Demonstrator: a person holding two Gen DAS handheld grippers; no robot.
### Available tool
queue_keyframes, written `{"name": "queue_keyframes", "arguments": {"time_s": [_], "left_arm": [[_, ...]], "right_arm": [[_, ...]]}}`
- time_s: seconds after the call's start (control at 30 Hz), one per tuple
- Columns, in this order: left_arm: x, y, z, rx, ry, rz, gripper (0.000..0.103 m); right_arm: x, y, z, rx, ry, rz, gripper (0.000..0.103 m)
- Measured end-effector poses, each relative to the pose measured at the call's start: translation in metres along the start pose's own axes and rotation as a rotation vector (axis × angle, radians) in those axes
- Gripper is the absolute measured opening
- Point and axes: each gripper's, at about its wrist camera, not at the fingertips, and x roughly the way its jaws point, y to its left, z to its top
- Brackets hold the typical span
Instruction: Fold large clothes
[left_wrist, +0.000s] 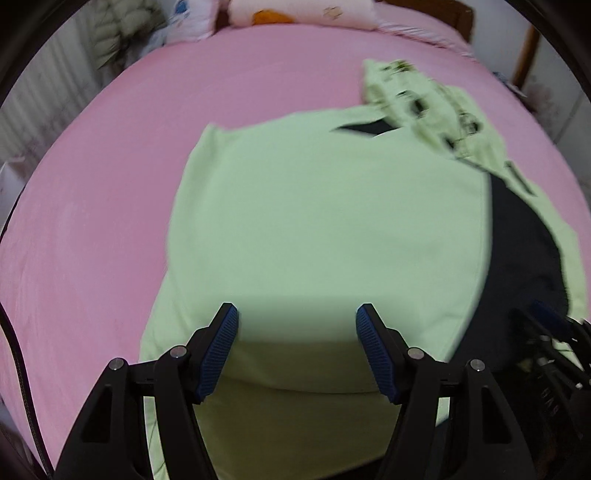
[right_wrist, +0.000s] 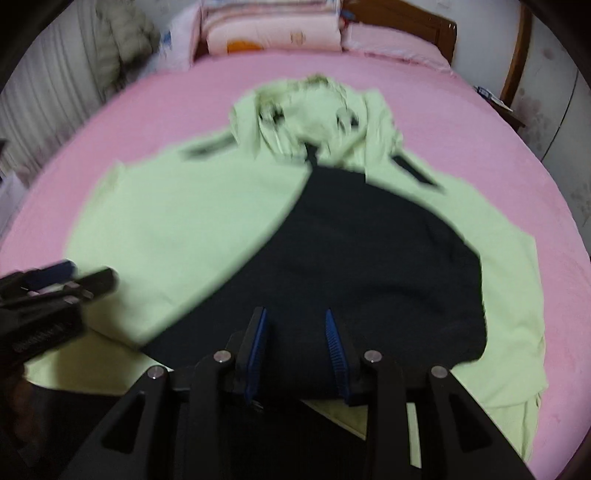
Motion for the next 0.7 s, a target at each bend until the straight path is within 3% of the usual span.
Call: {"name": "queue_keyframes", "arguments": {"time_s": [0.13, 0.27, 0.37, 0.7], "left_arm": [[0.006, 0.028, -0.001, -0.009, -0.01, 0.041, 0.066], [-0.001, 0.041, 0.002, -0.033, 0.003, 0.042, 0.066], [-0.015, 0.04, 0.004, -0.066, 0.003, 0.027, 0.066], [-0.118, 0.007, -0.018, -0.084, -0.028, 0.008, 0.072]], "right_arm": [[0.006, -0.05, -0.02, 0.066, 0.007, -0.095, 0.03], [-0.014, -0.082, -0.033, 0.12, 0.009, 0.008, 0.025], [-0.036, -0.082, -0.039, 0.142, 0.002, 0.014, 0.028], [-0.126, -0.092, -0.027, 0.169, -0.045, 0.119, 0.028]]}}
